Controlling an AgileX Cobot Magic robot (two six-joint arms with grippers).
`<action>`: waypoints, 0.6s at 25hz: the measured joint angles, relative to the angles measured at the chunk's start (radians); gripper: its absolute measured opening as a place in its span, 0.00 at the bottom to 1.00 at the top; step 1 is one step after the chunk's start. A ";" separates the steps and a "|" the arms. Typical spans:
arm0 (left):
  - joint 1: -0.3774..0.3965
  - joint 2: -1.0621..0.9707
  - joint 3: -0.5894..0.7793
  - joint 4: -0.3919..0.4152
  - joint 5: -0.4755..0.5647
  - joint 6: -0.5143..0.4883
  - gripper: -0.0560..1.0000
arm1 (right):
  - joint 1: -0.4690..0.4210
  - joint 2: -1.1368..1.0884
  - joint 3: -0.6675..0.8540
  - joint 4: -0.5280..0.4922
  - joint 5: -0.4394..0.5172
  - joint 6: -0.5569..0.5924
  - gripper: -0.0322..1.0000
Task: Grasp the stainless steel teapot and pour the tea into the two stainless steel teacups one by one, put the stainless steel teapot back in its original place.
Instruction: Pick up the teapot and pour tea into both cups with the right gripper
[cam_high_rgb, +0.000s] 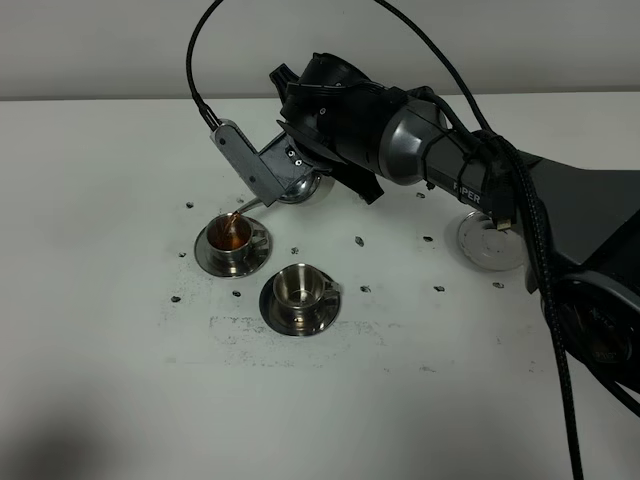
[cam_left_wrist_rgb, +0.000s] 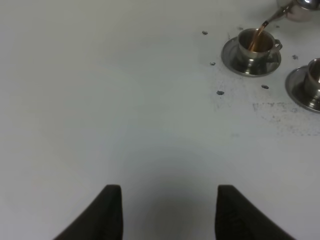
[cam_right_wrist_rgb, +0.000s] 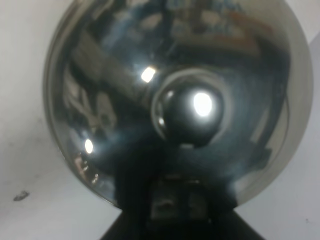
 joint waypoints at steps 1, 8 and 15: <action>0.000 0.000 0.000 0.000 0.000 0.000 0.45 | 0.000 0.000 0.000 -0.002 -0.001 0.000 0.23; 0.000 0.000 0.000 0.000 0.000 0.000 0.45 | 0.000 0.000 0.000 -0.018 -0.008 0.000 0.23; 0.000 0.000 0.000 0.000 0.000 0.000 0.45 | 0.000 0.000 0.000 -0.043 -0.011 0.000 0.23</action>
